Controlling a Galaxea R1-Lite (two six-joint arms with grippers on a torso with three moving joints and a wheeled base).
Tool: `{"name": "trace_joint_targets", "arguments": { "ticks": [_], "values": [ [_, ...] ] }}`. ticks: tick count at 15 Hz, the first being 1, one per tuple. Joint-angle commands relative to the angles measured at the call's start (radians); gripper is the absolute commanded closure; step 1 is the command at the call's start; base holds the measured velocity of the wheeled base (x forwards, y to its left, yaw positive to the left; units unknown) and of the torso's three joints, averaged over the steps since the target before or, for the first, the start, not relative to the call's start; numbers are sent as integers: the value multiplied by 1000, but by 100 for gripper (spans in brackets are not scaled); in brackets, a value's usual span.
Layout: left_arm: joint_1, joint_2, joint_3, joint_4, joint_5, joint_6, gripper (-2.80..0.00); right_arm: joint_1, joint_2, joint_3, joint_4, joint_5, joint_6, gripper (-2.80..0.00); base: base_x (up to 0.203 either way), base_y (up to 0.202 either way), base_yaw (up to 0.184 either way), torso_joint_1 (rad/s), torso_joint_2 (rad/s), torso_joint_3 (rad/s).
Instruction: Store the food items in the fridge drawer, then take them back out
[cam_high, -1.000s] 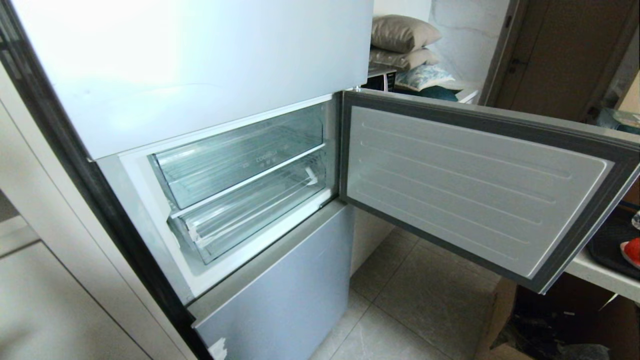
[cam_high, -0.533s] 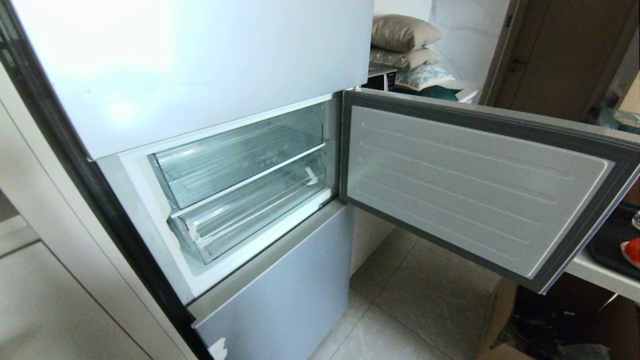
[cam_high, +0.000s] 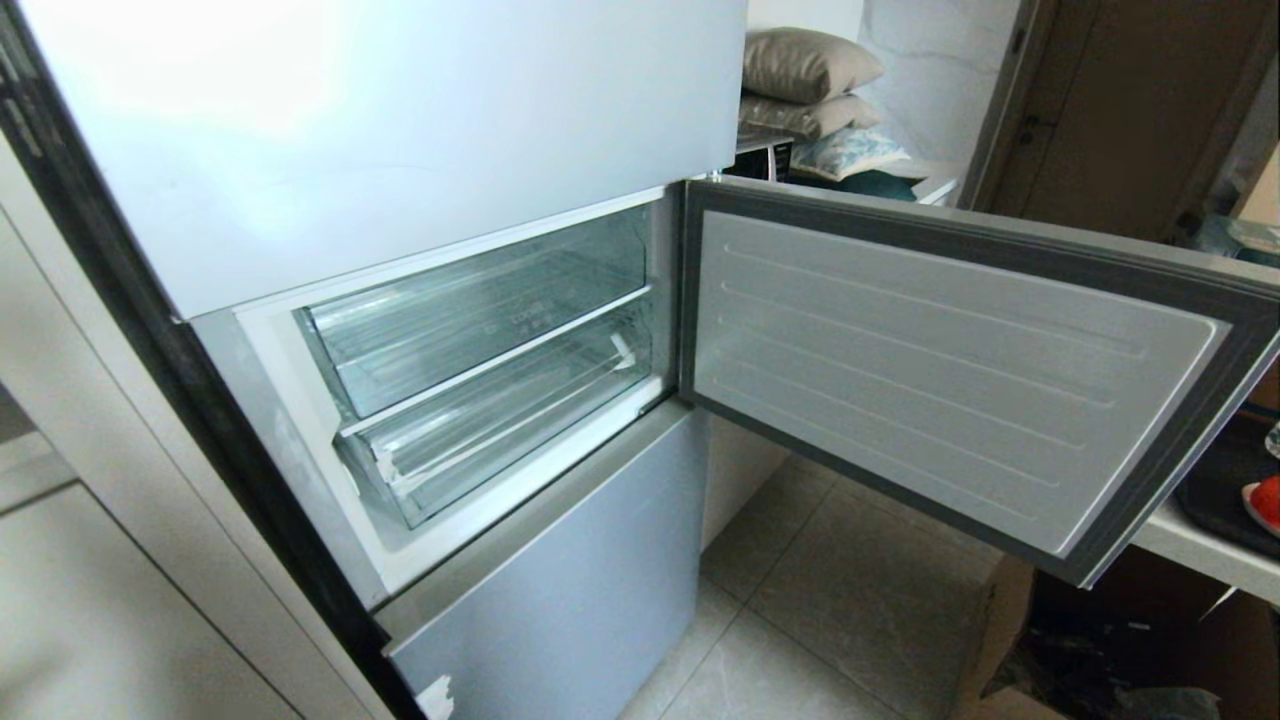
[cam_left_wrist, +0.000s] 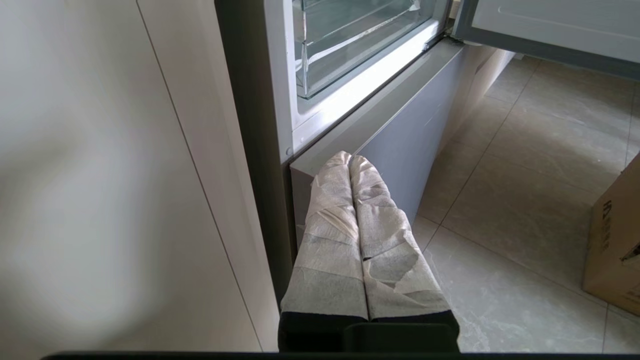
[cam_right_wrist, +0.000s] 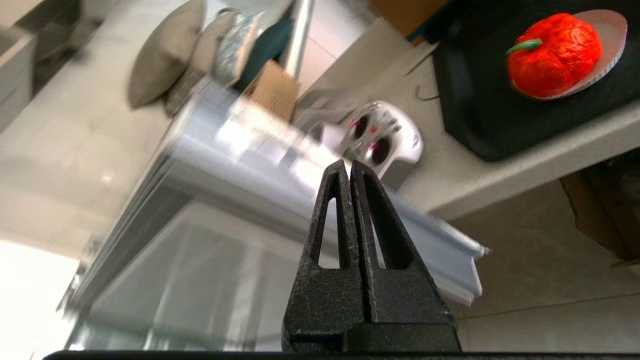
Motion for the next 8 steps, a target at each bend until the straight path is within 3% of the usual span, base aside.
{"name": "trace_joint_targets", "arguments": {
  "ticks": [1,5,8],
  "values": [
    [0,0,0,0,0,0,0,-45,181,-67,-22,19,18,0,0,0,0,0,0,0],
    [0,0,0,0,0,0,0,-91,372,-225,-29,124,30,0,0,0,0,0,0,0],
    [0,0,0,0,0,0,0,-87,512,-366,-27,281,92,0,0,0,0,0,0,0]
  ]
}}
